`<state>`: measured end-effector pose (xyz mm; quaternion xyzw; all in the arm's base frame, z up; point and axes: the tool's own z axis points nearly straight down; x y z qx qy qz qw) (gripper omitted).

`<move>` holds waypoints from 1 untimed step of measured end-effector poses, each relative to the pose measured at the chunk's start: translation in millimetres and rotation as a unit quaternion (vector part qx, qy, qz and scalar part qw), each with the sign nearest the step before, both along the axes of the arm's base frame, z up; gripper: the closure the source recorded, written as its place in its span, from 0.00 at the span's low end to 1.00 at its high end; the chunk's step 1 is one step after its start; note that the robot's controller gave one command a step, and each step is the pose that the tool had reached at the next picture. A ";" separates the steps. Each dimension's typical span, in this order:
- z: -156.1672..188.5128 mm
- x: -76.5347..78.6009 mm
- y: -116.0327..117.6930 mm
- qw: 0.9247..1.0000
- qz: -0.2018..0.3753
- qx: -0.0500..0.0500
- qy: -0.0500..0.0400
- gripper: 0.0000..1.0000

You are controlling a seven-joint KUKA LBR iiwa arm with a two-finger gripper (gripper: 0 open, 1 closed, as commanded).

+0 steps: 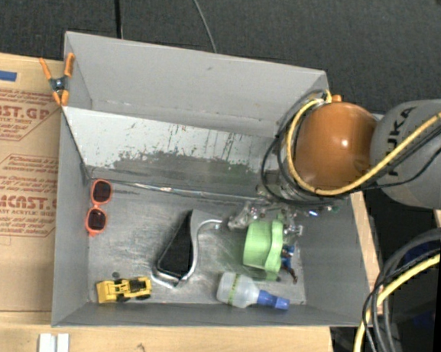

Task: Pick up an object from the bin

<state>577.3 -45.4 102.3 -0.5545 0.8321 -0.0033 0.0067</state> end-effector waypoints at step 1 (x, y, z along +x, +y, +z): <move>-11.1 -5.5 -7.4 1.000 -0.014 0.004 -0.003 1.00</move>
Offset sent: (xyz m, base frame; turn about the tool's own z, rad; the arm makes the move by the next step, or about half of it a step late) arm 0.0098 0.0560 0.0829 -0.0543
